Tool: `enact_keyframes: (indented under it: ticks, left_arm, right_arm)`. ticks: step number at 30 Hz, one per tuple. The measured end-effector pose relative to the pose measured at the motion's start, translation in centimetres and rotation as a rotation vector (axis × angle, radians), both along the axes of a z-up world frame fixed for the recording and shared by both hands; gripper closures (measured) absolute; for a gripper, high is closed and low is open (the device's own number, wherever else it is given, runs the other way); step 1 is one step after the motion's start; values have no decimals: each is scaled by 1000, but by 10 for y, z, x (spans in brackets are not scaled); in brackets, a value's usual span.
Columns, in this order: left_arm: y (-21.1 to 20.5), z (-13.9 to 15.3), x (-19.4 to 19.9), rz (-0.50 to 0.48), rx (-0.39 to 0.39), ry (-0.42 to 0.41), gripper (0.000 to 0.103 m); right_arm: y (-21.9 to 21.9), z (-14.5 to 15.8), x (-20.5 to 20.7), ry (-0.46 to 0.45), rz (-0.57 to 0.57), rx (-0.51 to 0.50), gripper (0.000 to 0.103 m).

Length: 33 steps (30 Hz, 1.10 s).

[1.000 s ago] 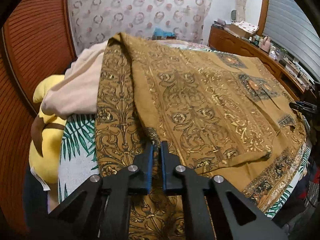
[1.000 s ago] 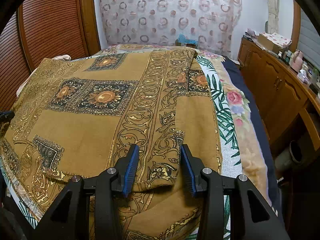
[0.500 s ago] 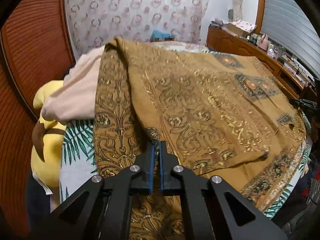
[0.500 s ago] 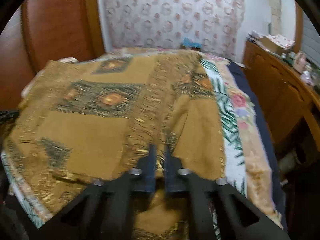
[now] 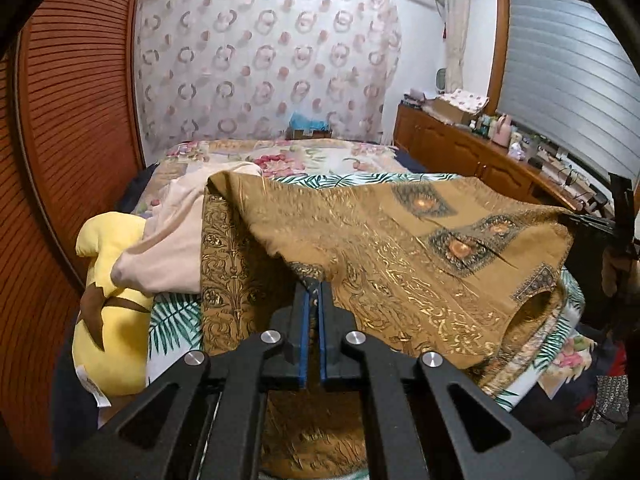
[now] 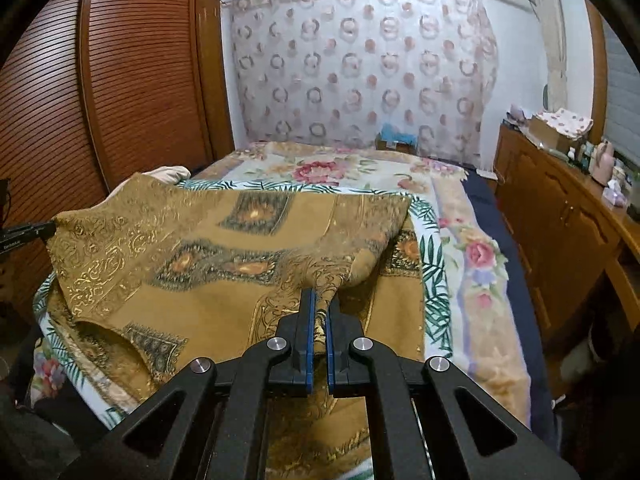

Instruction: Fold small clothes

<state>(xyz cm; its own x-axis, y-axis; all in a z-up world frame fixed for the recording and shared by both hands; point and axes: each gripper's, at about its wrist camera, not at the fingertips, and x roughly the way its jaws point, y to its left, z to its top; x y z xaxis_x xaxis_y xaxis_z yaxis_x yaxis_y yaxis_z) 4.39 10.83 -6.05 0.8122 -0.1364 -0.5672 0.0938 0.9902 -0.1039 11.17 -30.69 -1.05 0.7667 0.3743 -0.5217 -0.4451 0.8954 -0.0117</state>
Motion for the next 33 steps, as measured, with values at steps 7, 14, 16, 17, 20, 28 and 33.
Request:
enact_keyframes:
  ticks: [7, 14, 16, 17, 20, 28, 33]
  left_arm:
    - [13, -20, -22, 30, -8, 37, 99]
    - [11, -55, -22, 50, -15, 119, 99]
    - [9, -58, -23, 61, -15, 123, 99]
    - [8, -59, -23, 63, -13, 120, 99]
    - [3, -58, -27, 66, -5, 116, 98]
    - [1, -55, -30, 80, 19, 111, 95]
    - [-1, -47, -34, 92, 43, 88, 85]
  right_arm:
    - [-12, -7, -26, 18, 8, -14, 99]
    - [-14, -37, -19, 106, -9, -42, 99]
    - [-11, -41, -18, 117, -13, -46, 99]
    - [-11, -40, -16, 119, -15, -50, 99]
    - [-7, -38, -15, 119, -20, -64, 99]
    - [-6, -37, -26, 112, -25, -61, 99]
    - [-12, -38, -31, 104, -25, -54, 99]
